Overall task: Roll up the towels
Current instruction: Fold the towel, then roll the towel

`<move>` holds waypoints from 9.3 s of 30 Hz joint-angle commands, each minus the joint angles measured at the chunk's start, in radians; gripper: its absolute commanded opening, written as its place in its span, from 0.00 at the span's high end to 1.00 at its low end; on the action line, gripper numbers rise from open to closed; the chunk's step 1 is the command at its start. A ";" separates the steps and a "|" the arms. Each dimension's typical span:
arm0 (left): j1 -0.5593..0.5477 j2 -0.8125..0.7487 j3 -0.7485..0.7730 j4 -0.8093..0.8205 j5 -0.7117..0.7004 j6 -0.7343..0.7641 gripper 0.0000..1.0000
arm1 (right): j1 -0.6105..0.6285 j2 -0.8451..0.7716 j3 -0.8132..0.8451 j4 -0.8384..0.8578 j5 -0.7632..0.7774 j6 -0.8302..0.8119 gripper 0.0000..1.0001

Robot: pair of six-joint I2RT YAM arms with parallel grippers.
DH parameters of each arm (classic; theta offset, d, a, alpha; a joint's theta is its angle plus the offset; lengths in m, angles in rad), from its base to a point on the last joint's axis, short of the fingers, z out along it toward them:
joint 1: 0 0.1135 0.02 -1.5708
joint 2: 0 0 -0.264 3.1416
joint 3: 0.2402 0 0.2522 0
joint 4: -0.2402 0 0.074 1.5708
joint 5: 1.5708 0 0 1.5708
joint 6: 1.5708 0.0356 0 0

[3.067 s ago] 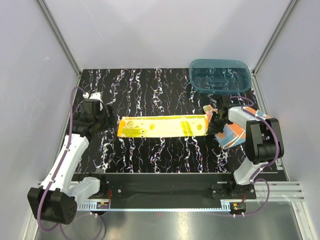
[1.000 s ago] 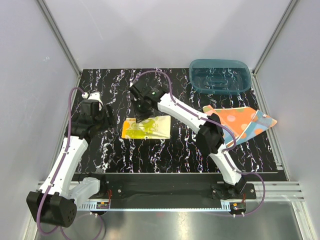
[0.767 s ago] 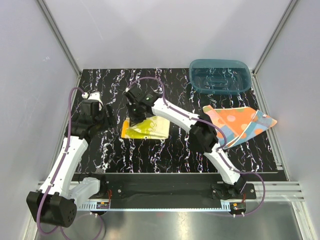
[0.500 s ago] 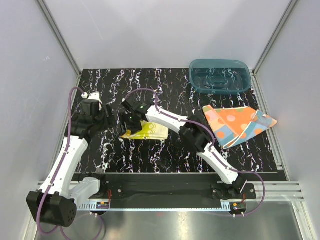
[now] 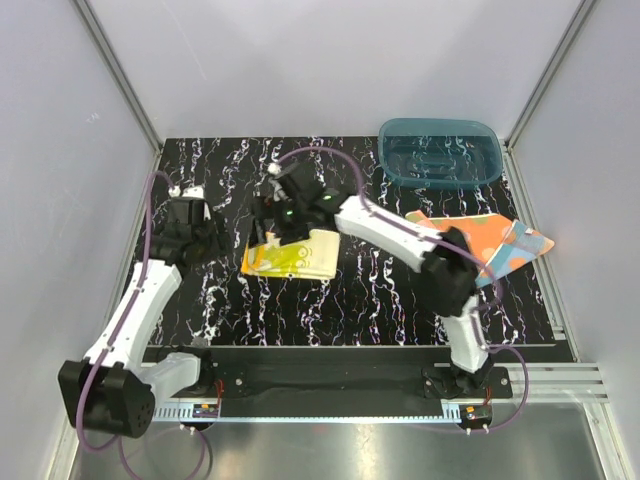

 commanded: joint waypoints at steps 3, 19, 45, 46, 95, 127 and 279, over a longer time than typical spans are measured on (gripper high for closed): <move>-0.011 0.110 0.072 0.047 0.102 -0.017 0.34 | -0.090 -0.255 -0.342 0.072 0.039 -0.025 0.10; -0.150 0.617 0.362 0.143 0.197 -0.064 0.41 | -0.175 -0.208 -0.654 0.097 0.106 -0.068 0.28; -0.159 0.895 0.451 0.162 0.053 -0.061 0.58 | -0.175 -0.186 -0.786 0.134 0.140 -0.106 0.37; -0.158 0.901 0.444 0.166 0.060 -0.061 0.62 | -0.175 -0.183 -0.787 0.132 0.140 -0.108 0.37; -0.155 0.756 0.484 0.044 -0.220 -0.024 0.35 | -0.175 -0.229 -0.792 0.043 0.119 -0.147 0.31; -0.126 0.624 0.030 0.330 0.045 -0.195 0.42 | -0.271 -0.085 -0.818 0.179 -0.125 -0.099 1.00; -0.702 0.291 -0.237 0.631 -0.015 -0.305 1.00 | -0.325 -0.192 -0.536 0.137 0.077 0.048 1.00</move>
